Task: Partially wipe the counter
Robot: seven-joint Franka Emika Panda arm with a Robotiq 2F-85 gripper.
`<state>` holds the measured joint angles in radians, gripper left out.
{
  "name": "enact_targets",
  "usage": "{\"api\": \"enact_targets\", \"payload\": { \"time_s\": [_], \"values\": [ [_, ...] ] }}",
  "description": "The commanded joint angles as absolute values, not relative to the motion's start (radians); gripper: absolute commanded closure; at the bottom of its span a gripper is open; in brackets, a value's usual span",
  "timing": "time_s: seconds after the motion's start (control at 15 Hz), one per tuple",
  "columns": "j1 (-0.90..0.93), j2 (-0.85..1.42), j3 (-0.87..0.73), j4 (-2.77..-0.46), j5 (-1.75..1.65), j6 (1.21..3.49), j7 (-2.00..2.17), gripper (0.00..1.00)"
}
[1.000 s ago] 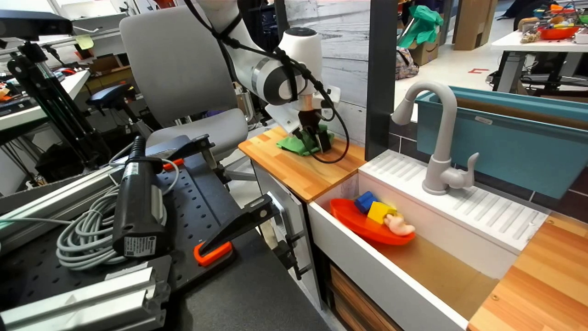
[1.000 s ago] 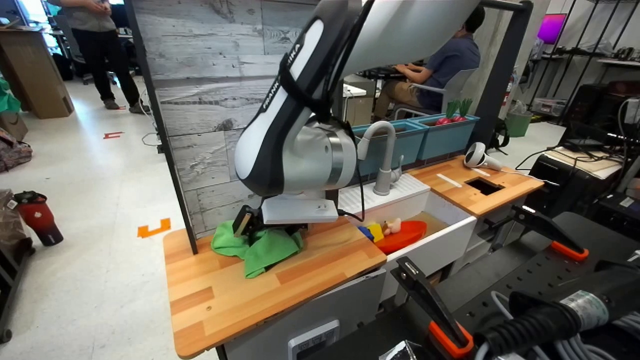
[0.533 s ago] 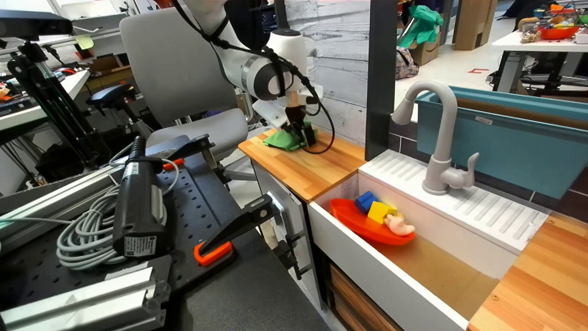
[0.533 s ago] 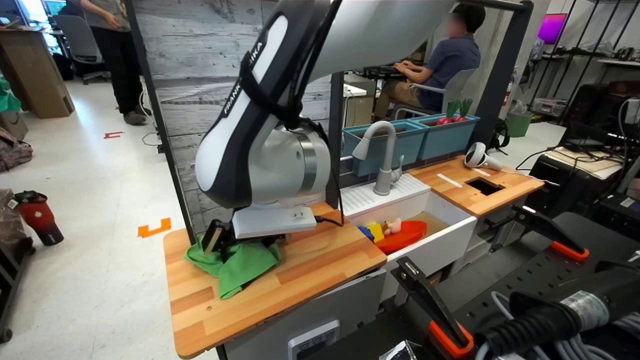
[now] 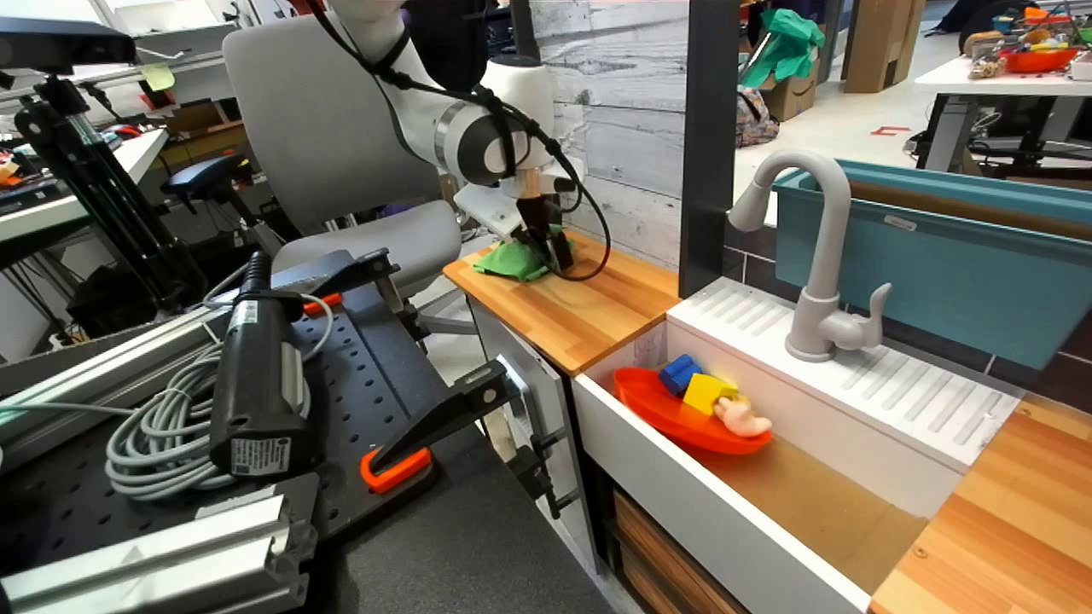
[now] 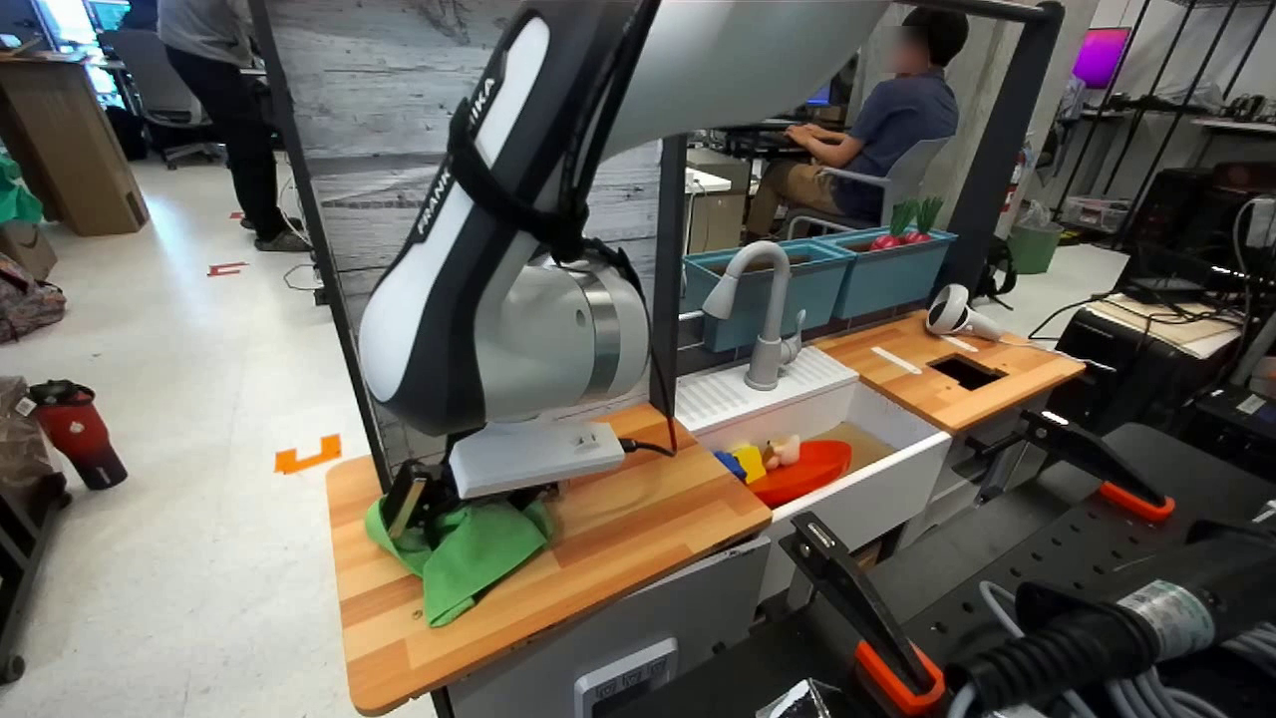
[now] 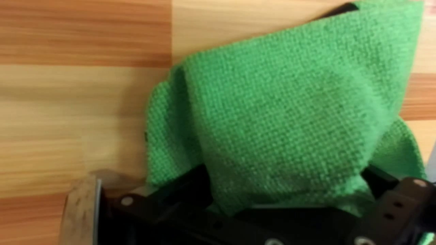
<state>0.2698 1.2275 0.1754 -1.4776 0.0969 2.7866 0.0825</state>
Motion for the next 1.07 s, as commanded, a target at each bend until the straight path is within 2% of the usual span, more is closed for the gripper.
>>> {"api": "enact_targets", "payload": {
  "time_s": [0.0,0.33,0.73,0.8,1.0],
  "values": [
    [0.261,1.178,0.154,-1.578,0.084,2.810,0.084,0.00],
    [0.234,1.095,0.178,-1.683,0.095,2.869,0.077,0.00],
    [0.150,0.932,0.344,-1.883,0.130,2.979,0.036,0.00],
    [0.209,1.012,0.270,-1.769,0.111,2.928,0.076,0.00],
    [0.184,0.955,0.319,-1.834,0.117,2.943,0.070,0.00]
  ]
}}
